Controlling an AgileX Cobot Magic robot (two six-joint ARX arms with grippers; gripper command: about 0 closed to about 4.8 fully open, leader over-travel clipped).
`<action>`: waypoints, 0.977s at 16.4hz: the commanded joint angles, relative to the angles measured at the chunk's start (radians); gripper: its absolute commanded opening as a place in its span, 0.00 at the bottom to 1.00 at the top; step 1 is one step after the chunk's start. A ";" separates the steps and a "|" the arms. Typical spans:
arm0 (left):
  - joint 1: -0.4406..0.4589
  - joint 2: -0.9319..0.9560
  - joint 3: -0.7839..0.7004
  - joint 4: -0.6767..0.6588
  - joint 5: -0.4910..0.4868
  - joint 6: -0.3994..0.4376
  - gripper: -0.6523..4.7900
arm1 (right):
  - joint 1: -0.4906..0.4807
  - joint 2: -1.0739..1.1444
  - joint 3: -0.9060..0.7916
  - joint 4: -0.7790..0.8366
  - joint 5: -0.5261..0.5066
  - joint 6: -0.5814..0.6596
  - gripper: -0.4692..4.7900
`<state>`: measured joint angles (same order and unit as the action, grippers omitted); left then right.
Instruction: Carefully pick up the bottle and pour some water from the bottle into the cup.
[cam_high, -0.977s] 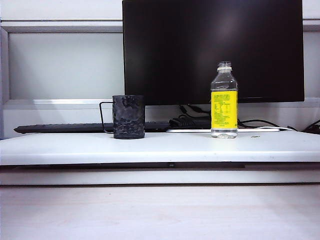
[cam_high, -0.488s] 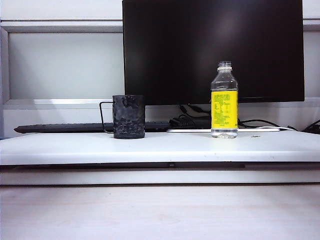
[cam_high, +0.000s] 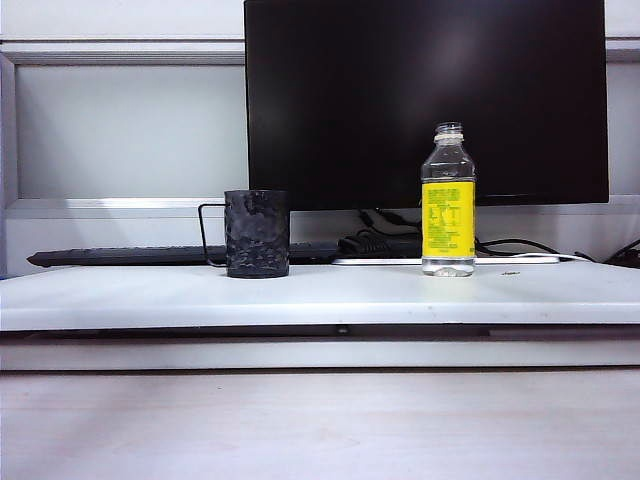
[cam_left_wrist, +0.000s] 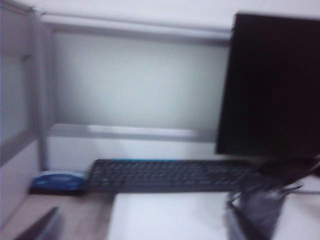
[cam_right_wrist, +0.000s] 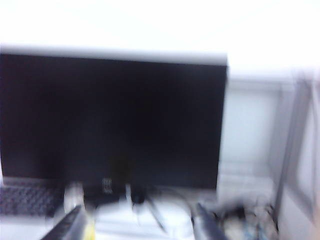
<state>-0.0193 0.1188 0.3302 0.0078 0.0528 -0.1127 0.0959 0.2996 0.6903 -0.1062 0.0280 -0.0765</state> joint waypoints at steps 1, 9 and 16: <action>0.000 0.200 0.089 0.064 0.118 -0.103 0.92 | 0.001 0.250 0.140 0.103 -0.145 0.031 0.88; -0.200 0.940 0.378 0.190 0.467 -0.149 0.98 | 0.047 0.889 0.300 0.058 -0.547 -0.002 0.92; -0.278 1.134 0.379 0.348 0.379 -0.102 1.00 | 0.101 1.084 0.300 0.037 -0.496 -0.166 1.00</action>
<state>-0.2974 1.2545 0.7040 0.3229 0.4599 -0.2417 0.1947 1.3769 0.9867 -0.0811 -0.4660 -0.2192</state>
